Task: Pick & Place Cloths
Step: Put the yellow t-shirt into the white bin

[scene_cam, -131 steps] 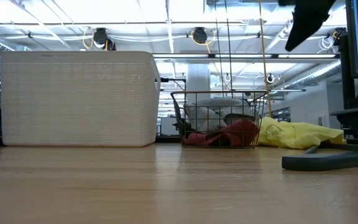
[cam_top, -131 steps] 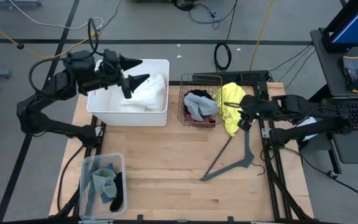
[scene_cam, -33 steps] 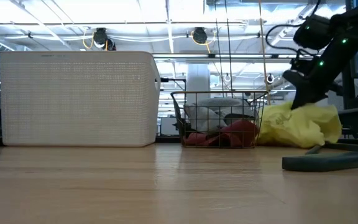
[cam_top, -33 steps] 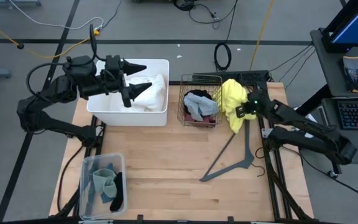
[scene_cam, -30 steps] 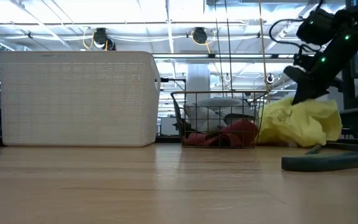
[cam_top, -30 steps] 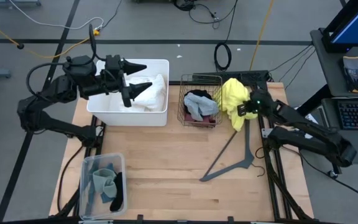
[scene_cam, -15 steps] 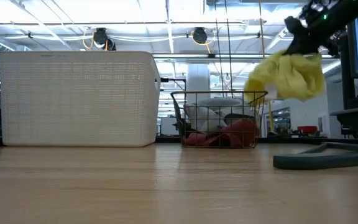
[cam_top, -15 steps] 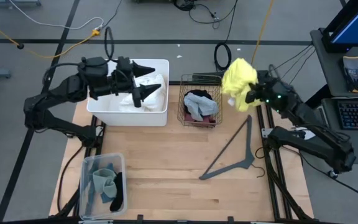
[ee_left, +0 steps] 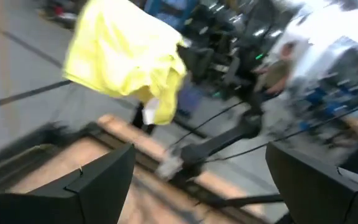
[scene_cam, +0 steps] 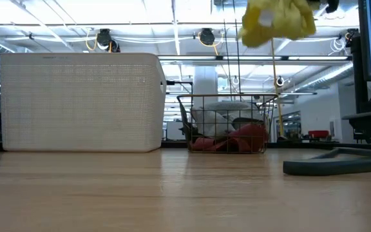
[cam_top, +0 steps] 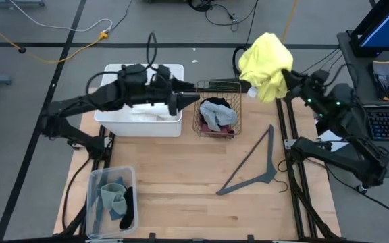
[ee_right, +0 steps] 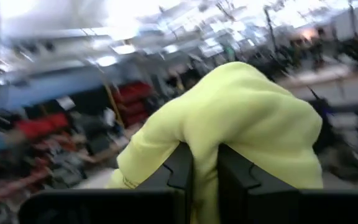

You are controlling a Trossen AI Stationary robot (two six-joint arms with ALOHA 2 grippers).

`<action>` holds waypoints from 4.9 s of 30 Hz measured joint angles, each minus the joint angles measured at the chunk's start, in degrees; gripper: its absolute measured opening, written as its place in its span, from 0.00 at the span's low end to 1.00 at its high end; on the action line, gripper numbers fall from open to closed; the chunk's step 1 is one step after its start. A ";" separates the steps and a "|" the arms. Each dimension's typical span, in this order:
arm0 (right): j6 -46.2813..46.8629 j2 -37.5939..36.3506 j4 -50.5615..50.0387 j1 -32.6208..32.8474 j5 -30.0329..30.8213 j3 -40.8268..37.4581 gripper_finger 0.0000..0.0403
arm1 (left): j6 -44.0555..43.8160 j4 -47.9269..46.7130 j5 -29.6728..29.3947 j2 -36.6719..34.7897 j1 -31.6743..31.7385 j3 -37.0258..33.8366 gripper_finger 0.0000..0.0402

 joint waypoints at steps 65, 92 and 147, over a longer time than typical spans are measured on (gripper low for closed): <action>-1.96 43.96 22.61 32.19 -10.78 16.62 0.09 | -8.58 23.94 15.77 13.37 4.00 0.11 0.15; -8.55 26.05 -7.11 32.17 -21.30 16.65 0.42 | -10.34 -5.16 18.14 -2.33 12.73 -0.04 0.15; -12.01 3.41 -23.06 32.17 -21.19 16.62 0.00 | -5.24 -57.22 -23.20 18.07 30.14 0.04 0.15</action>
